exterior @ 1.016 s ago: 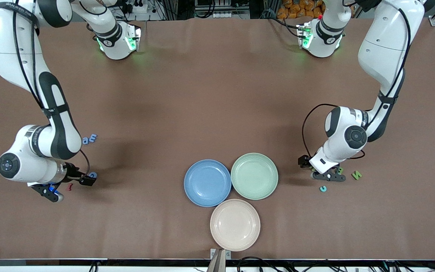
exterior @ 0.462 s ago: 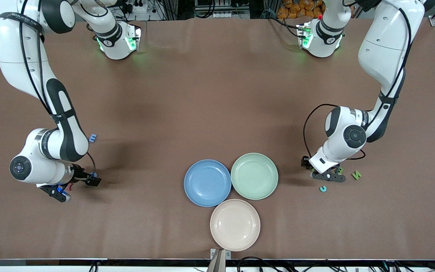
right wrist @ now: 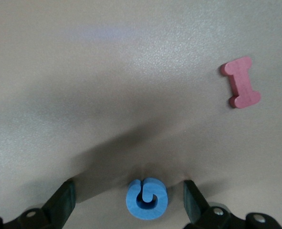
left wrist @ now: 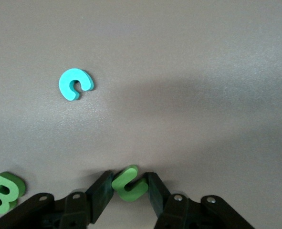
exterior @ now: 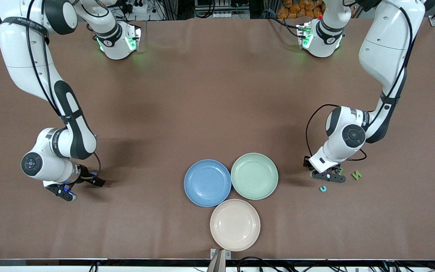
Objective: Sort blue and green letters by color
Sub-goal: 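Lift the blue G while the left gripper drops green u in the green plate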
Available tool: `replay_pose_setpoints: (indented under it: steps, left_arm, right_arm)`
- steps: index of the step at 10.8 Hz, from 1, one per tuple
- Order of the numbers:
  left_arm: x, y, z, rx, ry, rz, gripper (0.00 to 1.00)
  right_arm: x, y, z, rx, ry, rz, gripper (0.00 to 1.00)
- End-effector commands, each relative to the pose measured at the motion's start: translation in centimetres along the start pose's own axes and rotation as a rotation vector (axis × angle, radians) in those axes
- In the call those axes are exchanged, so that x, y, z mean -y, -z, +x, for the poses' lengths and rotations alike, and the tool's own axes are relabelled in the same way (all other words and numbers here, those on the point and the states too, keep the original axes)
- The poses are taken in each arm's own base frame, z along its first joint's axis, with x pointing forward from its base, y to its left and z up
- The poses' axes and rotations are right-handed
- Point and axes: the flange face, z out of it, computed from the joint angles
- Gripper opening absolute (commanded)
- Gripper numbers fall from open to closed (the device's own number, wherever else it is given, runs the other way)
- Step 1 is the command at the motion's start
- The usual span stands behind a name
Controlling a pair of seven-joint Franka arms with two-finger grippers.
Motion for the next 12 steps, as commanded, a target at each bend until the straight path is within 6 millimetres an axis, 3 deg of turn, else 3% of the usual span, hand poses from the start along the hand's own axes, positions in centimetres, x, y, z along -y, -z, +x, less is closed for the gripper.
replay_pose_setpoints:
  steps: [1, 5, 7, 9, 10, 11, 12]
  left_arm:
    - [0.5, 0.2, 0.1, -0.011, -0.026, 0.023, 0.22]
    - [0.3, 1.0, 0.5, -0.016, -0.025, 0.025, 0.22]
    - [-0.3, 3.7, 1.7, -0.016, -0.013, 0.041, 0.22]
    - [-3.2, 6.2, 2.9, 0.001, 0.033, 0.004, 0.22]
    - [-5.6, 7.0, 3.3, 0.008, 0.062, -0.020, 0.22]
    - [-7.7, 7.6, 3.7, 0.002, 0.107, -0.021, 0.22]
    - [-9.2, 8.0, 4.3, -0.011, 0.154, -0.030, 0.22]
  right_arm:
    - [-0.1, 0.3, -0.3, -0.007, 0.019, -0.003, 1.00]
    - [-0.2, 1.3, -0.2, -0.010, 0.041, -0.003, 1.00]
    - [-0.9, 1.3, 0.1, -0.008, 0.082, -0.002, 1.00]
    - [-0.8, 1.3, 0.1, -0.008, 0.076, -0.002, 1.00]
    - [-0.6, 1.4, 0.0, -0.008, 0.075, -0.002, 1.00]
    - [-0.7, 1.3, -0.1, 0.002, 0.084, -0.005, 0.62]
    - [-0.5, 1.6, -0.3, 0.016, 0.081, -0.008, 0.01]
